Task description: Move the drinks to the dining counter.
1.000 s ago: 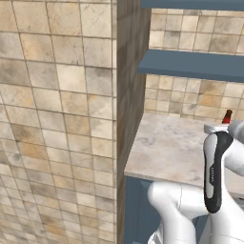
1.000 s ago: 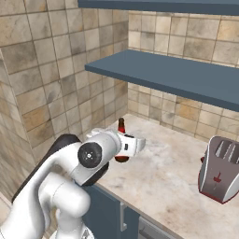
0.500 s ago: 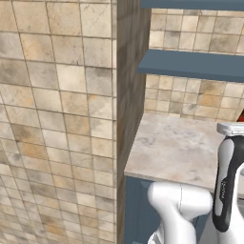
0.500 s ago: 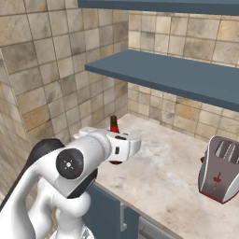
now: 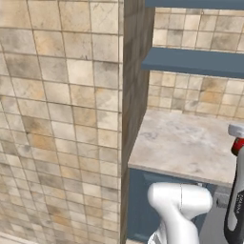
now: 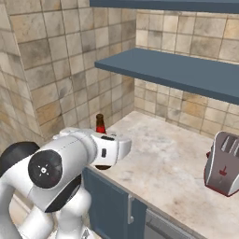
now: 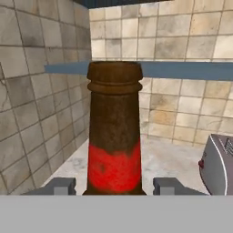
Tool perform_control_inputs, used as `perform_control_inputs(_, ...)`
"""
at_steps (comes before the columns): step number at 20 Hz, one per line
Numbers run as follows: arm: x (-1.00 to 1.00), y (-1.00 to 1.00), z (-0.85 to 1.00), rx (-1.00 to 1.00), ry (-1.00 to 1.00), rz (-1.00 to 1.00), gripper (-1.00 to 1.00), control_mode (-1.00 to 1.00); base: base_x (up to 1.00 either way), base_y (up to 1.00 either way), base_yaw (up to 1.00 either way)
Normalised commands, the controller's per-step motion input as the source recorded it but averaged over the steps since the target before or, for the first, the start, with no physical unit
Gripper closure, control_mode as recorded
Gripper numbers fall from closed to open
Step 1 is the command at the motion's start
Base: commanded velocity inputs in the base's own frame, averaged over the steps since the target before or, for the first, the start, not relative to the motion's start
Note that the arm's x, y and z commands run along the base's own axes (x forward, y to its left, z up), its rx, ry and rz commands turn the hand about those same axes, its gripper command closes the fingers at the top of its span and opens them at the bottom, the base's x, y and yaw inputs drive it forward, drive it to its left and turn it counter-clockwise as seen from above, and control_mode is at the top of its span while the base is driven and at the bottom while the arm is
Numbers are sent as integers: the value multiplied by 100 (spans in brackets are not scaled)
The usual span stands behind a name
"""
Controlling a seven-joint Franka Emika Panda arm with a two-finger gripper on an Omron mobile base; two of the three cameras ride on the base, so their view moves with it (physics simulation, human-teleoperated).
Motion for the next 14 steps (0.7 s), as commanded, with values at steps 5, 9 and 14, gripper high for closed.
perform_control_inputs(5,0,0,0,0,0,0,100,100,-44,68,21)
perform_control_inputs(9,0,0,0,0,0,0,100,100,-14,99,49)
perform_control_inputs(14,0,0,0,0,0,0,100,100,1,44,92)
